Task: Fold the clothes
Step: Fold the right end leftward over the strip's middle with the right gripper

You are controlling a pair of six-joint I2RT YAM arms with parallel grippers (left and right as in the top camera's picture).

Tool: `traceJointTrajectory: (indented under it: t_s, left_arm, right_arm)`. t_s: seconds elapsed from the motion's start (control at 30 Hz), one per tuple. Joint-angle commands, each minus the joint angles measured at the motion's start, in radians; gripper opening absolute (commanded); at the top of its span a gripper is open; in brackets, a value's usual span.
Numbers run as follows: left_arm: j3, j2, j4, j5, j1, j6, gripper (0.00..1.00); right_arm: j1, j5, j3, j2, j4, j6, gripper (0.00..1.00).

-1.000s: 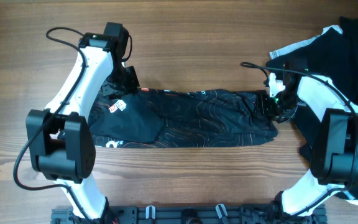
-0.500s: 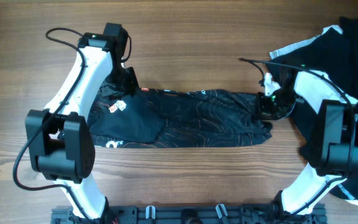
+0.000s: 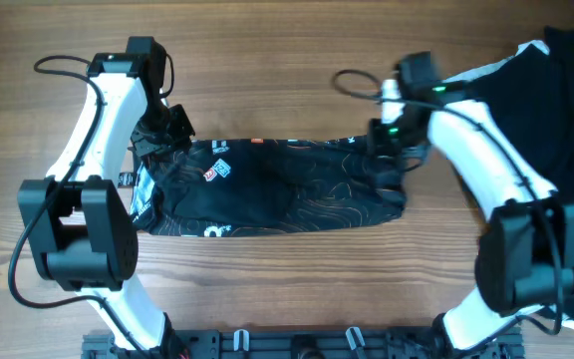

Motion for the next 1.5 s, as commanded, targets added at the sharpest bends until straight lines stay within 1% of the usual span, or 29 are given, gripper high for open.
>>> traceJointTrajectory:
  t_s: [0.0, 0.2, 0.27, 0.43, 0.47, 0.5, 0.53, 0.57, 0.6, 0.63, 0.67, 0.7, 0.77, 0.87, 0.97, 1.03, 1.1, 1.17, 1.27, 1.33, 1.37, 1.47]
  left_arm:
    - [-0.005, -0.006, 0.006, 0.010, -0.003, 0.012, 0.32]
    - [-0.005, -0.006, 0.008, 0.010, -0.003, 0.014, 0.32]
    - [-0.005, -0.006, 0.008, 0.010, -0.003, 0.026, 0.32]
    - [-0.005, -0.006, 0.008, 0.010, -0.003, 0.027, 0.32]
    - [-0.005, -0.006, 0.008, 0.010, -0.003, 0.027, 0.32]
    - [-0.005, -0.006, 0.008, 0.010, -0.003, 0.027, 0.32]
    - [-0.005, -0.006, 0.008, 0.010, -0.003, 0.027, 0.32]
    - [-0.005, -0.006, 0.008, 0.010, -0.003, 0.027, 0.32]
    - [-0.005, -0.006, 0.008, 0.010, -0.003, 0.027, 0.32]
    - [-0.005, -0.006, 0.007, 0.011, -0.003, 0.027, 0.32]
    - [-0.005, -0.006, 0.007, 0.010, -0.003, 0.027, 0.32]
    - [-0.005, -0.006, 0.007, 0.010, -0.003, 0.027, 0.32]
    - [-0.005, -0.006, 0.008, 0.011, -0.003, 0.027, 0.32]
    - [-0.005, -0.006, 0.008, 0.010, -0.003, 0.027, 0.33]
    - [-0.005, -0.006, 0.009, 0.010, -0.003, 0.027, 0.33]
    - [-0.005, -0.006, 0.011, 0.010, -0.003, 0.027, 0.33]
    - [-0.005, -0.006, 0.011, 0.010, -0.003, 0.027, 0.33]
    - [-0.005, -0.006, 0.011, 0.010, -0.003, 0.027, 0.33]
    - [-0.005, -0.006, 0.011, 0.010, -0.003, 0.028, 0.33]
    - [-0.005, -0.006, 0.011, 0.010, -0.003, 0.028, 0.33]
    - [-0.005, -0.006, 0.011, 0.010, -0.003, 0.028, 0.33]
    - [-0.005, -0.006, 0.010, 0.010, -0.003, 0.031, 0.33]
  right_arm:
    - [0.114, -0.034, 0.014, -0.011, 0.034, 0.139, 0.04]
    - [0.267, -0.070, 0.014, 0.040, 0.117, 0.195, 0.04]
    - [0.300, -0.079, 0.014, 0.051, 0.142, 0.217, 0.04]
    - [0.352, -0.087, 0.014, 0.052, 0.166, 0.216, 0.04]
    - [0.357, -0.114, 0.014, 0.052, 0.169, 0.205, 0.10]
    - [0.362, -0.172, 0.014, 0.052, 0.181, 0.164, 0.19]
    - [0.364, -0.251, 0.014, 0.052, 0.198, 0.090, 0.33]
    - [0.364, -0.326, 0.014, 0.052, 0.207, 0.002, 0.37]
    - [0.364, -0.348, 0.014, 0.052, 0.207, -0.061, 0.40]
    - [0.361, -0.305, 0.014, 0.052, 0.201, -0.076, 0.42]
    - [0.359, -0.236, 0.014, 0.052, 0.193, -0.054, 0.42]
    - [0.352, -0.105, 0.014, 0.052, 0.173, 0.018, 0.44]
    - [0.332, 0.111, 0.014, 0.052, 0.122, 0.152, 0.46]
    - [0.328, 0.135, 0.014, 0.052, 0.091, 0.157, 0.47]
    - [0.332, 0.034, -0.011, 0.054, 0.103, 0.127, 0.47]
    - [0.340, 0.007, -0.040, 0.055, 0.123, 0.135, 0.46]
    - [0.364, -0.036, -0.080, 0.059, 0.188, 0.163, 0.45]
    - [0.391, -0.075, -0.087, 0.087, 0.227, 0.188, 0.46]
    - [0.436, -0.129, -0.087, 0.136, 0.249, 0.184, 0.45]
    - [0.450, -0.232, -0.087, 0.143, 0.279, 0.116, 0.45]
    - [0.451, -0.327, -0.086, 0.142, 0.290, 0.044, 0.45]
    - [0.440, -0.301, -0.080, 0.122, 0.240, 0.026, 0.46]
